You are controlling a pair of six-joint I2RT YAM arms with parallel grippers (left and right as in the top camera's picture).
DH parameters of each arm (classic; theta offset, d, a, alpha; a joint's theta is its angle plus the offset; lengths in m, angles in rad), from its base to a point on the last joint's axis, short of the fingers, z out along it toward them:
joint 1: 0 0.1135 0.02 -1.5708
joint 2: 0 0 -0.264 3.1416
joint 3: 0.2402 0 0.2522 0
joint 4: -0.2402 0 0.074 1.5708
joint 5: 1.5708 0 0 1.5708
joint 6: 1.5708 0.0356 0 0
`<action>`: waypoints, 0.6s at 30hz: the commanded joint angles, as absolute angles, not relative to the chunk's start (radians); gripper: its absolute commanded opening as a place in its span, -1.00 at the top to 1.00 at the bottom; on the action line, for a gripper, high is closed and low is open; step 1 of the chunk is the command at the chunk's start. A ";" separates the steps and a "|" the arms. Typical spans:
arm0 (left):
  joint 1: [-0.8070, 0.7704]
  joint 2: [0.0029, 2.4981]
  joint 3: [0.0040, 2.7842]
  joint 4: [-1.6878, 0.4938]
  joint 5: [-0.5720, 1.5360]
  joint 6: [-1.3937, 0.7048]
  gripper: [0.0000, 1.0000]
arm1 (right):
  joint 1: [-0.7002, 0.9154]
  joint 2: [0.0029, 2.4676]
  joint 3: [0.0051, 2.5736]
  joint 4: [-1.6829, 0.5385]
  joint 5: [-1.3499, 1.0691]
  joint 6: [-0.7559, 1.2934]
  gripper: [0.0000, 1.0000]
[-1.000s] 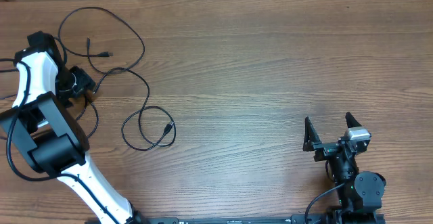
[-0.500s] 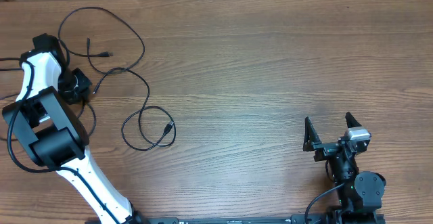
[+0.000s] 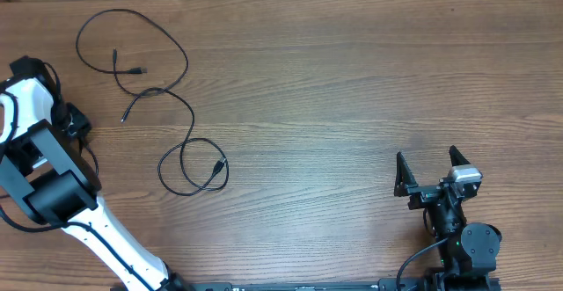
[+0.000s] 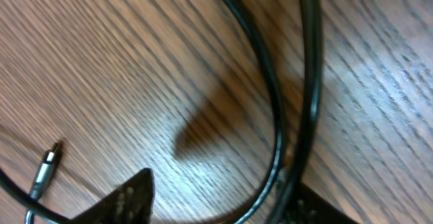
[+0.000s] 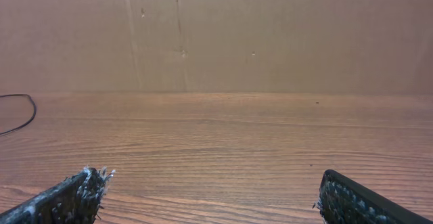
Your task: Untangle cables
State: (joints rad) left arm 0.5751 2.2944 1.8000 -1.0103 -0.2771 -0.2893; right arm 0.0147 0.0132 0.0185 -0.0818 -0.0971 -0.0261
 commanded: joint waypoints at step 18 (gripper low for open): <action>0.209 2.356 2.108 -1.024 0.067 -0.191 -0.33 | 0.013 0.011 0.009 -0.077 -0.094 -0.031 -0.99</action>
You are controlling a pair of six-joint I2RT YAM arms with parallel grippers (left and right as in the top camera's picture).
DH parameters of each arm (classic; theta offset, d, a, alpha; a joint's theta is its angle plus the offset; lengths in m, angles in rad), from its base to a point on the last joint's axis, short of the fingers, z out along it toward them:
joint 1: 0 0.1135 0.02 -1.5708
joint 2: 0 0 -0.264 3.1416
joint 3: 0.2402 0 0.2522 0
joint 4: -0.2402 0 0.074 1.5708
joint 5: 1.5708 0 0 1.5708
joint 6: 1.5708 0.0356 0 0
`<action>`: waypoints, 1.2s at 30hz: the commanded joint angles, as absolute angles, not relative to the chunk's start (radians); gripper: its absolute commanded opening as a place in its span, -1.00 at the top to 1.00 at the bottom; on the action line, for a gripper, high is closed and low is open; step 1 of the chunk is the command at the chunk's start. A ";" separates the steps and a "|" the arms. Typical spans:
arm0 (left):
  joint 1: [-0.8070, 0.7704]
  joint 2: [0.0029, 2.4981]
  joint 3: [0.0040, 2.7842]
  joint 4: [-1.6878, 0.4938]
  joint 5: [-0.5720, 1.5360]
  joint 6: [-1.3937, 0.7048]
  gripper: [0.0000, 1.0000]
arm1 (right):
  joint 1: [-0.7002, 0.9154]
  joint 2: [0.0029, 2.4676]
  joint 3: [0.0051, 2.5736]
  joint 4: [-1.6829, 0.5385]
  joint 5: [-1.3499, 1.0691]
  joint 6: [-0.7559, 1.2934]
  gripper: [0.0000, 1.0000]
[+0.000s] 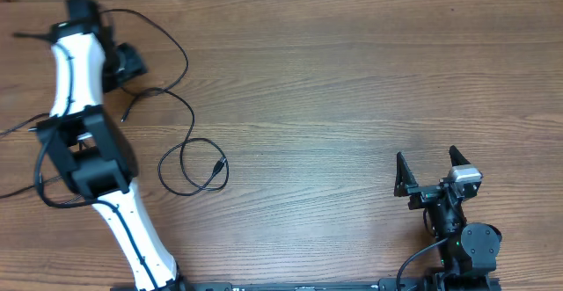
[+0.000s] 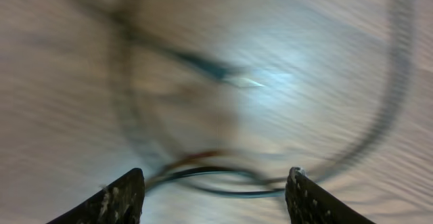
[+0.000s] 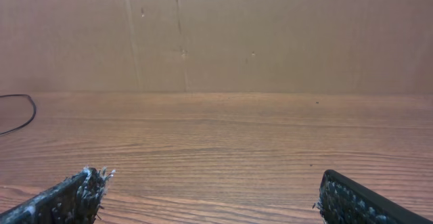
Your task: Untangle cables
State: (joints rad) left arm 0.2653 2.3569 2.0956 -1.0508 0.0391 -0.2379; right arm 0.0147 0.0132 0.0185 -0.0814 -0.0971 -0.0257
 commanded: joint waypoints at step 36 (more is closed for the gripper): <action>0.213 2.532 2.207 -0.939 -0.089 -0.031 0.91 | 0.013 0.011 0.009 -0.077 -0.094 -0.031 -1.00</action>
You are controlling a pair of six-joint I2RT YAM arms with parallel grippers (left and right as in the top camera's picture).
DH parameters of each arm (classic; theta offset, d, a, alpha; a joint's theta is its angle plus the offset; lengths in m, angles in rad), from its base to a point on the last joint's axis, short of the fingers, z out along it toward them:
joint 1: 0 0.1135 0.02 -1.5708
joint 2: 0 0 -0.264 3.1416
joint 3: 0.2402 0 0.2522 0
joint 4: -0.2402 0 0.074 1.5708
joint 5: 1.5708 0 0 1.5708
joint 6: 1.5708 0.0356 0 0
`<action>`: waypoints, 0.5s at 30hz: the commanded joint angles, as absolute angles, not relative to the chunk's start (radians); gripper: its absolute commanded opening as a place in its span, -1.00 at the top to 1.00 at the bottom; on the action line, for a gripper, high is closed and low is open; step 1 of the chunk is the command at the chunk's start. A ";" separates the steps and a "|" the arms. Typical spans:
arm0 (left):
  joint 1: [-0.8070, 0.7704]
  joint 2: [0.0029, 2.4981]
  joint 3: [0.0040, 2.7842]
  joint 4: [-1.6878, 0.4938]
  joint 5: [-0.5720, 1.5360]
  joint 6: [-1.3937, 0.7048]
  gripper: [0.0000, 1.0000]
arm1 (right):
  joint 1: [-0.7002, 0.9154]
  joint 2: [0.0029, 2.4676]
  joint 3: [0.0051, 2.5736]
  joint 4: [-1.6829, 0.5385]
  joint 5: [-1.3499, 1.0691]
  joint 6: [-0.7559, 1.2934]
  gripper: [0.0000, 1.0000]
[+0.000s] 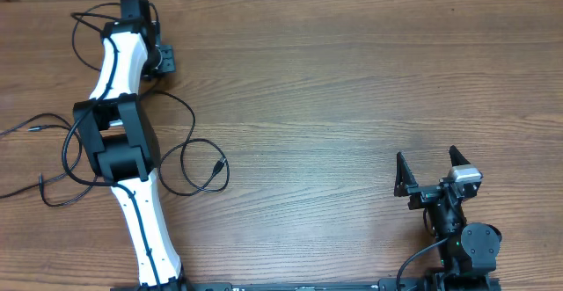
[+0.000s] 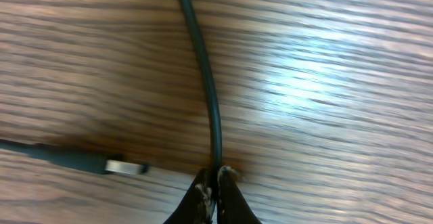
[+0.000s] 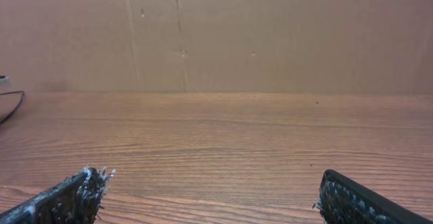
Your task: Untangle cables
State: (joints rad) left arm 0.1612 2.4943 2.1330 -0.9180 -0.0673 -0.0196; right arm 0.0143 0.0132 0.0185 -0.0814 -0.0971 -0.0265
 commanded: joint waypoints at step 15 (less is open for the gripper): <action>0.292 2.495 2.307 -1.053 -0.069 -0.185 -0.03 | 0.013 0.011 0.009 -0.077 -0.094 -0.031 -1.00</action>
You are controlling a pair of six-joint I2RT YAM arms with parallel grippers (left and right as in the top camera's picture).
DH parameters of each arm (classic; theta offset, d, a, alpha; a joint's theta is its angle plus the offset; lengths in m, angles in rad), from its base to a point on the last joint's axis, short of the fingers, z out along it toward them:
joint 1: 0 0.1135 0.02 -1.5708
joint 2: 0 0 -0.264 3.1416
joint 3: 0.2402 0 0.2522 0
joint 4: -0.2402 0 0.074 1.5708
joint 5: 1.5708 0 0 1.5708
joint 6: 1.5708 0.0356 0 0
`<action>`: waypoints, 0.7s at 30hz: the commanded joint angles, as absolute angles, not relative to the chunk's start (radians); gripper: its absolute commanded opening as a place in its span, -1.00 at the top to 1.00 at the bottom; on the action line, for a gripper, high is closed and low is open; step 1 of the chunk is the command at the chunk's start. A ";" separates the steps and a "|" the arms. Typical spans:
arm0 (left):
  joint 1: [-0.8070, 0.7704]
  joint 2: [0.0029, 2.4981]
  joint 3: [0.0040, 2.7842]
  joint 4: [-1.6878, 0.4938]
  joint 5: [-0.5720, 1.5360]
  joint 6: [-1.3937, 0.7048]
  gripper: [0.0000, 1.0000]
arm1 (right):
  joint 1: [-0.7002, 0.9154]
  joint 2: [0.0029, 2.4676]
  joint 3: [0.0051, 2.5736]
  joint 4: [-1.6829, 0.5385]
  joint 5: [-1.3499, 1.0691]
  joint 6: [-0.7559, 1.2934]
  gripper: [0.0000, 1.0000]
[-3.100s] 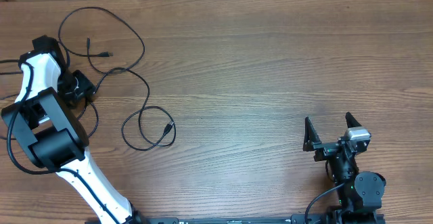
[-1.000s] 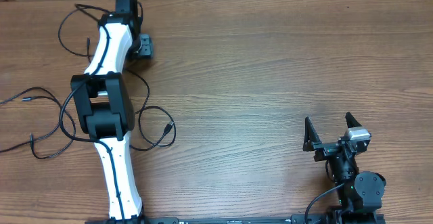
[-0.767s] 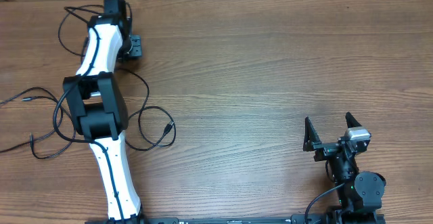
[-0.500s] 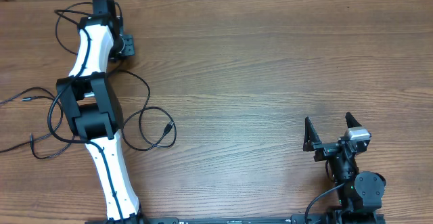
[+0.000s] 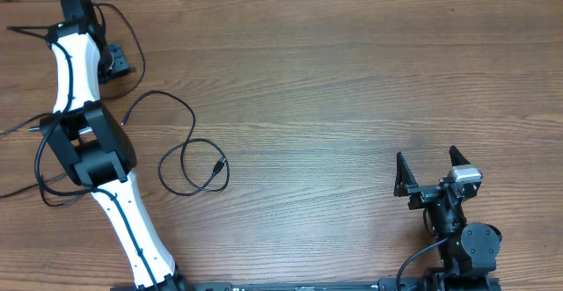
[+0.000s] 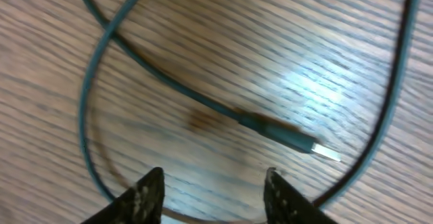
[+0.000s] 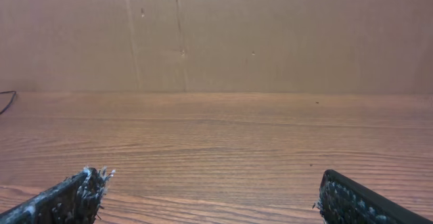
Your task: Untangle cables
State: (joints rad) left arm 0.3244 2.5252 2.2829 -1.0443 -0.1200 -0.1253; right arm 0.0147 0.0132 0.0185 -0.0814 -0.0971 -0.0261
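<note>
Black cables lie at the table's far left. In the overhead view one cable runs from beside my left arm down into a loop that ends in a plug. My left gripper is open at the far left corner. In the left wrist view my left gripper hangs over a curved cable and a plug end, with nothing between the fingers. My right gripper is open near the front right, and in its own view my right gripper holds nothing.
The left arm covers part of the cables along the left side. Thin dark wires trail off the left edge. A brown cardboard wall stands behind the wooden table.
My left gripper was shut on a cable to the right of the upper loop. It is now open and further left, and the upper cable lies closer to the left corner. The right arm has not moved.
My left arm was at the left edge, beside two looped cables. Then its gripper was open over the upper loop. Then it was shut on a cable there. Now it is open at the far left corner and the upper loop has changed shape. The right gripper stayed open throughout.
</note>
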 commanded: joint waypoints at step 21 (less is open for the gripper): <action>0.027 2.297 2.323 -1.486 0.353 -0.352 -0.99 | 0.013 0.011 0.009 -0.077 -0.094 -0.031 -1.00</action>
